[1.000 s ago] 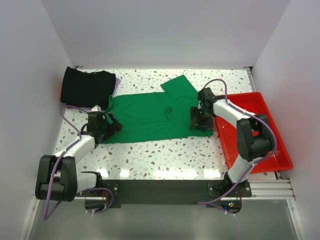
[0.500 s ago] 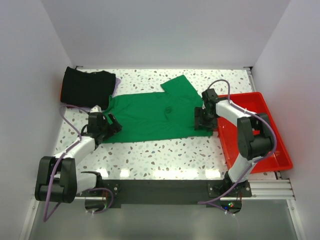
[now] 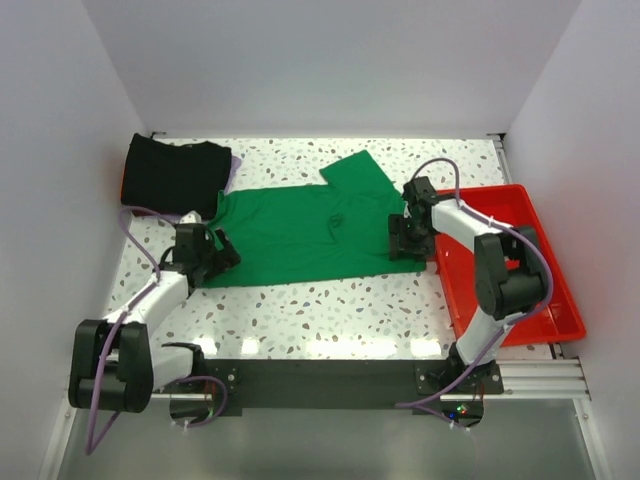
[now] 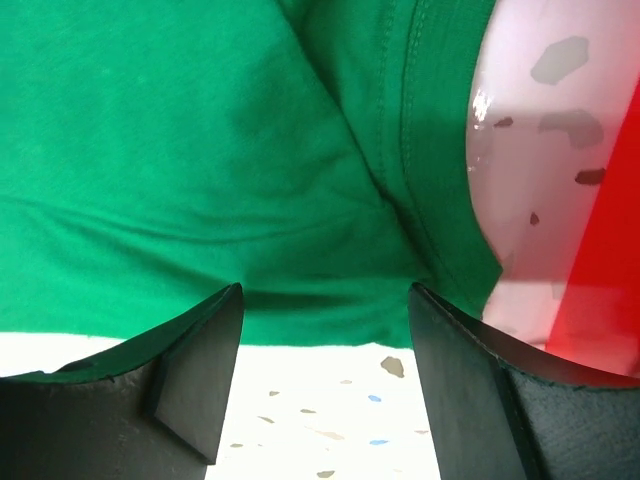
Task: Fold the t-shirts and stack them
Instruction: Fold the tshirt
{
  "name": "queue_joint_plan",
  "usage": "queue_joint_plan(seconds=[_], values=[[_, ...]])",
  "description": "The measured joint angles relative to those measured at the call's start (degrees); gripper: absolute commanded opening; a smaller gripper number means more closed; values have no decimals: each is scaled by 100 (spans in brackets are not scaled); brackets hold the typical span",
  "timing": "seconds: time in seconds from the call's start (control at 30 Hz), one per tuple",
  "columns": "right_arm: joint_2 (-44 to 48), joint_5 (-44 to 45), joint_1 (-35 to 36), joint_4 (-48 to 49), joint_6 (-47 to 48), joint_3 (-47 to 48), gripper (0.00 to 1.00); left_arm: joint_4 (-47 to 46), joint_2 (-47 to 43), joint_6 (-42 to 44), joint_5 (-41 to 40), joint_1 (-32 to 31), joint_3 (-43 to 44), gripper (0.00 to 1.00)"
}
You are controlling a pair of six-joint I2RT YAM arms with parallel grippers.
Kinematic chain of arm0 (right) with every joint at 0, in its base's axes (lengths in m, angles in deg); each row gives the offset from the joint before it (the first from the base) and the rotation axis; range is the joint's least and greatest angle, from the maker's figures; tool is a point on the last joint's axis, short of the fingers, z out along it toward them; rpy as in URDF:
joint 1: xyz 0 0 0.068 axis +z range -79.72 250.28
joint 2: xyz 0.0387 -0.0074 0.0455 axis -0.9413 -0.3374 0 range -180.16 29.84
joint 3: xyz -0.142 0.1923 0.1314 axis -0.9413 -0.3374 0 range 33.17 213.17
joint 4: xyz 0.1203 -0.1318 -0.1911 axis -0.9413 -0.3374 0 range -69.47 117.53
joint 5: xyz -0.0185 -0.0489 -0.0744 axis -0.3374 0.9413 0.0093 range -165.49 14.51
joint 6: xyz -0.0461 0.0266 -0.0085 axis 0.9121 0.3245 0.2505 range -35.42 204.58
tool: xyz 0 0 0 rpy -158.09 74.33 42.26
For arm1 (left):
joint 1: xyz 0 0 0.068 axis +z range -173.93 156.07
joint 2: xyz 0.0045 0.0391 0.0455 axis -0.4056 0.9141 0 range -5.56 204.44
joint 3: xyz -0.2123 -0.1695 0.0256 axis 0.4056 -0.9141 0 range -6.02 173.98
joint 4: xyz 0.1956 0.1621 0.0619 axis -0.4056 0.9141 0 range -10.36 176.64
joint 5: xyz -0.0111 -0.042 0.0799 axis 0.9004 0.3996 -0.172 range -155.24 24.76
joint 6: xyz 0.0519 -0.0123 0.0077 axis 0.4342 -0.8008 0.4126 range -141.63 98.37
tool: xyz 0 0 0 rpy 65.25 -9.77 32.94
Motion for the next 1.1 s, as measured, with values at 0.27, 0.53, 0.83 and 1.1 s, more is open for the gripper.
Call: queue_joint_plan(seconds=[0.27, 0.53, 0.83, 1.1], values=[[450, -149, 352, -295, -33, 638, 70, 485, -372, 133, 37, -85, 699, 97], [208, -409, 986, 293, -313, 1014, 70, 94, 413, 111, 101, -605, 898, 96], [-116, -256, 1056, 1504, -544, 28, 71, -778, 640, 116, 107, -662, 229, 96], [11, -258, 1054, 1985, -656, -461, 70, -1014, 404, 44, -4, -667, -153, 96]])
